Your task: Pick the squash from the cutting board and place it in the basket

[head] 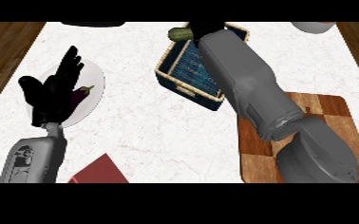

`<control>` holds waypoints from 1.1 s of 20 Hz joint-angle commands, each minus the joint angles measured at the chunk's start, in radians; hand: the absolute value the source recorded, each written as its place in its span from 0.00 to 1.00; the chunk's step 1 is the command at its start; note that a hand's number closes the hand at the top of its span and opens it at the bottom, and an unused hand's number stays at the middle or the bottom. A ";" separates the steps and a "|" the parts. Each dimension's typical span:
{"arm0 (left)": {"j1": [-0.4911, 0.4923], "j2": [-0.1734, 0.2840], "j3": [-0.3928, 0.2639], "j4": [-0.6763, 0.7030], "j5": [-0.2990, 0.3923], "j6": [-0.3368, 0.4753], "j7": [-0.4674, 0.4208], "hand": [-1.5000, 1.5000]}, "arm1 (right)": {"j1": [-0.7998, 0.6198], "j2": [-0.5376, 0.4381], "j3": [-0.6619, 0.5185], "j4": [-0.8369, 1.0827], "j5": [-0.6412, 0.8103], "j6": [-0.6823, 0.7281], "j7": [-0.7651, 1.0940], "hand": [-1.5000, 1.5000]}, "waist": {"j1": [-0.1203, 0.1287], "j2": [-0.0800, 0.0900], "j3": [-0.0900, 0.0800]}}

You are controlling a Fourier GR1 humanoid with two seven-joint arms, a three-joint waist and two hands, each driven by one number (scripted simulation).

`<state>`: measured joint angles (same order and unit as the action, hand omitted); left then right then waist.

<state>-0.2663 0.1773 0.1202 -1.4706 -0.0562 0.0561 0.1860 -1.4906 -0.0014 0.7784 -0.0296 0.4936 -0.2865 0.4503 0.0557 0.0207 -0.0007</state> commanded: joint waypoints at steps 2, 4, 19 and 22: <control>-0.001 -0.013 -0.008 0.009 0.001 -0.001 -0.007 0.50 | 0.018 -0.008 -0.022 0.028 -0.003 0.024 -0.031 1.00 | 0.007 0.005 0.000; -0.002 0.018 0.013 -0.018 0.017 -0.018 0.021 0.50 | 0.006 0.001 -0.034 0.015 -0.007 0.062 -0.007 1.00 | 0.002 -0.003 0.000; -0.001 -0.003 -0.001 -0.025 0.002 0.001 0.033 0.50 | 0.072 0.001 -0.096 0.011 -0.025 0.090 0.126 1.00 | 0.003 -0.003 0.001; 0.039 0.005 0.024 0.034 0.014 -0.018 -0.058 0.50 | 0.060 -0.016 -0.126 -0.011 -0.045 0.009 0.069 0.00 | -0.011 -0.004 0.000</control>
<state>-0.2559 0.1858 0.1328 -1.4555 -0.0494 0.0420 0.1666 -1.4330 -0.0085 0.6783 -0.0186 0.4632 -0.2217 0.5306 0.0558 0.0199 -0.0001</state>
